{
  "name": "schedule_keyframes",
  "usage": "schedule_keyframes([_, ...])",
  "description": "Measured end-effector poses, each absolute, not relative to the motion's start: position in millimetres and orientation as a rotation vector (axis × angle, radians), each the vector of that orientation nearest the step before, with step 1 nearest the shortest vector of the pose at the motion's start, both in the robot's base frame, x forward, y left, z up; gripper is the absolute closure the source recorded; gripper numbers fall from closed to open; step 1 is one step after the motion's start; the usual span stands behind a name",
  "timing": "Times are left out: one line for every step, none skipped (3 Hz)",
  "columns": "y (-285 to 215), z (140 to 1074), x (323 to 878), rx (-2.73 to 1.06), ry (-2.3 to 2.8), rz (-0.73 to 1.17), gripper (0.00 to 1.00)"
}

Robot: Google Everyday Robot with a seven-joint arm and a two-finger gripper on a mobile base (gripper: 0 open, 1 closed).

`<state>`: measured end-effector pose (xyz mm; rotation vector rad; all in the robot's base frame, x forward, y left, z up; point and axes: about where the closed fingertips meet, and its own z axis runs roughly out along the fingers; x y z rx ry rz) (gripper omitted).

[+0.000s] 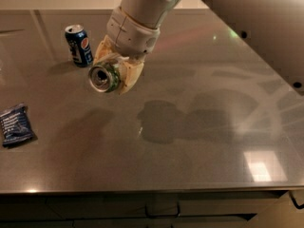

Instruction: Place green can upright

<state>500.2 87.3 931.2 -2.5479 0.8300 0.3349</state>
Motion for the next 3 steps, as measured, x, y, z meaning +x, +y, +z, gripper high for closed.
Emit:
schedule_keyframes([74.9, 940.8, 505.0, -2.342, 1.139, 0.384, 1.00])
schedule_keyframes([64.8, 941.5, 505.0, -2.146, 1.406, 0.436, 1.00])
schedule_keyframes([59.1, 936.1, 502.9, -1.957, 1.637, 0.513, 1.00])
